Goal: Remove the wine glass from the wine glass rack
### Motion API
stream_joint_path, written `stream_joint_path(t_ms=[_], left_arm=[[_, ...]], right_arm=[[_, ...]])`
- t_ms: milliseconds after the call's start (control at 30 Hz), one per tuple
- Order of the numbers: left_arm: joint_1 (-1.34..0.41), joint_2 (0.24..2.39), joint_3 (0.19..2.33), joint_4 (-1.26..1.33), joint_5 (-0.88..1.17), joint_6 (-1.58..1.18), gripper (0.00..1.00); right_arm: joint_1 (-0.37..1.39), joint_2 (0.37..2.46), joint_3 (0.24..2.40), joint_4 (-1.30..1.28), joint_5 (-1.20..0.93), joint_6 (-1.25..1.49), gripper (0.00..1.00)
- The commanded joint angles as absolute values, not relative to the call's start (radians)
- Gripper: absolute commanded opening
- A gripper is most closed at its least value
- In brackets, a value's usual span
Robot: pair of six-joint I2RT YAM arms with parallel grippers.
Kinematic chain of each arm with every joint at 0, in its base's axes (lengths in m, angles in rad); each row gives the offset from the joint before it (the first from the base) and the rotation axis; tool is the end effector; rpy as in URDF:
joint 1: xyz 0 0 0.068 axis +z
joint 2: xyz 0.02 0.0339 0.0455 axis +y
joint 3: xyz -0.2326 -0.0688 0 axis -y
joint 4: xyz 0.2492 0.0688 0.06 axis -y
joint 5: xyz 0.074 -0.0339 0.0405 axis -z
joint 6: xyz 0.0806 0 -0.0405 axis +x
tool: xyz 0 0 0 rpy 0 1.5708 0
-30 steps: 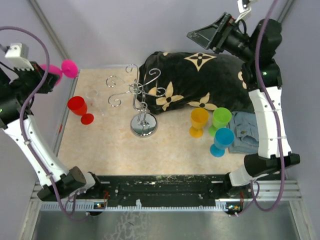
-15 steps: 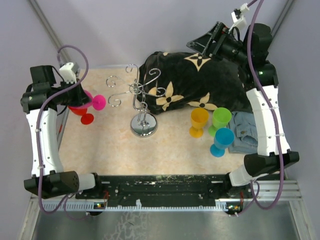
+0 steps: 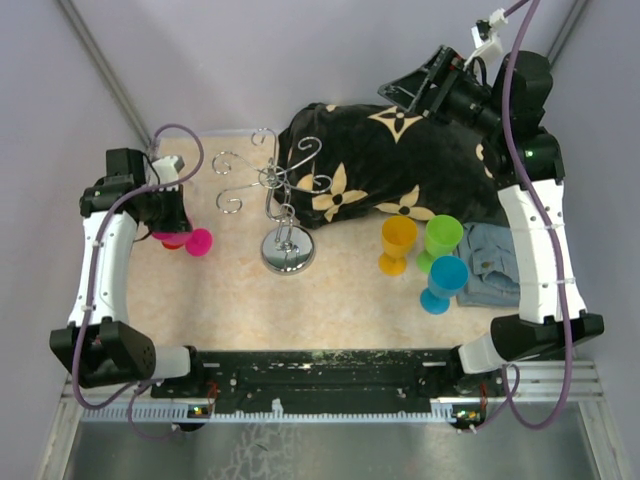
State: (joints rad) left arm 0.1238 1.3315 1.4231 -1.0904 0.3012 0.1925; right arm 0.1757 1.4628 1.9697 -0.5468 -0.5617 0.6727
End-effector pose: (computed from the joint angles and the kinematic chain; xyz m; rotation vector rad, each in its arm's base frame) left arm 0.2900 0.0120 0.2951 0.1989 2.5149 -0.2609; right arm 0.3132 0.0992 0.5125 -0.0377 1.7200 1.0915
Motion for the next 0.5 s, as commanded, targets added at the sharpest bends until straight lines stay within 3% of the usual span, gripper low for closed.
stream_joint_path(t_ms=[0, 467], left_arm=[[0.116, 1.333, 1.356, -0.99, 0.248, 0.218, 0.0], [0.107, 1.439, 1.237, -0.86, 0.195, 0.228, 0.0]], right_arm=[[0.175, 1.42, 1.97, -0.531, -0.543, 0.66, 0.82], [0.174, 1.427, 1.976, -0.532, -0.552, 0.661, 0.82]])
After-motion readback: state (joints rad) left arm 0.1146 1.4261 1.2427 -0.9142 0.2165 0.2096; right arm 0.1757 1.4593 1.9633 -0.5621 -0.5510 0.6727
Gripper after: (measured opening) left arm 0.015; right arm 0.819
